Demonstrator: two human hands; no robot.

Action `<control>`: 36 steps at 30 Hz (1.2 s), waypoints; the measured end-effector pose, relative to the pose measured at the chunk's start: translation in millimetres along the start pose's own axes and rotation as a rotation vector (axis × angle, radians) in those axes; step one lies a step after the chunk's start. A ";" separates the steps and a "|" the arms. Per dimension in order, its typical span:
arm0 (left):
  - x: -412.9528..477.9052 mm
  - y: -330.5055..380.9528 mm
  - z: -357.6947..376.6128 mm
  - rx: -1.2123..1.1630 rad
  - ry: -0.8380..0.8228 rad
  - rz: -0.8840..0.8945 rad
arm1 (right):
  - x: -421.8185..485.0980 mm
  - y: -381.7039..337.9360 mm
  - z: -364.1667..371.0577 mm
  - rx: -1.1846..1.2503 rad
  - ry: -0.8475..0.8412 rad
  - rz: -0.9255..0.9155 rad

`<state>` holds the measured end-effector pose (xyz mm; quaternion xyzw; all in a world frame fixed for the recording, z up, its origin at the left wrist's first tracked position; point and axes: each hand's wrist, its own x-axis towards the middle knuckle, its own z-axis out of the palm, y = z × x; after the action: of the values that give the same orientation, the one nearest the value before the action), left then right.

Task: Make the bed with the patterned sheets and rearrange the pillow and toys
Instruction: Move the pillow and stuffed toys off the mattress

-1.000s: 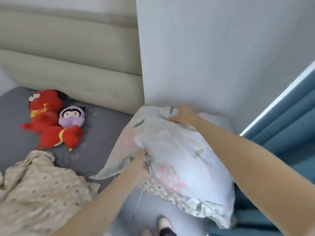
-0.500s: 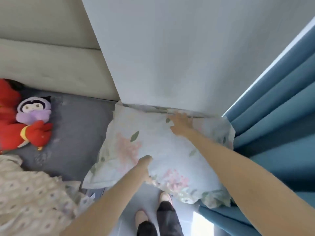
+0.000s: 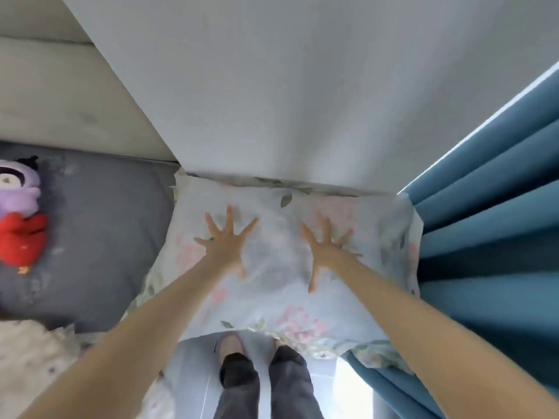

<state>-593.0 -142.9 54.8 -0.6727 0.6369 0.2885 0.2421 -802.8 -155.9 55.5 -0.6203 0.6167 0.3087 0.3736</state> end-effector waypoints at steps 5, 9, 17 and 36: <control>56.7 -19.1 21.9 0.057 -0.167 0.020 | 52.6 16.2 34.1 -0.029 0.017 0.008; 88.8 -23.8 33.3 0.072 -0.180 0.085 | 82.4 22.4 32.3 -0.048 0.004 -0.081; 68.4 -39.3 10.1 0.037 -0.163 0.090 | 53.0 -1.9 -2.7 -0.103 -0.083 -0.019; -144.5 -160.7 -101.0 -0.713 0.846 -0.176 | -115.8 -194.6 -125.5 0.097 0.550 -0.691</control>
<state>-428.1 -97.7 221.1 -0.8207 0.4829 0.1696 -0.2539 -624.5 -207.7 235.9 -0.8309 0.4633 -0.0400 0.3056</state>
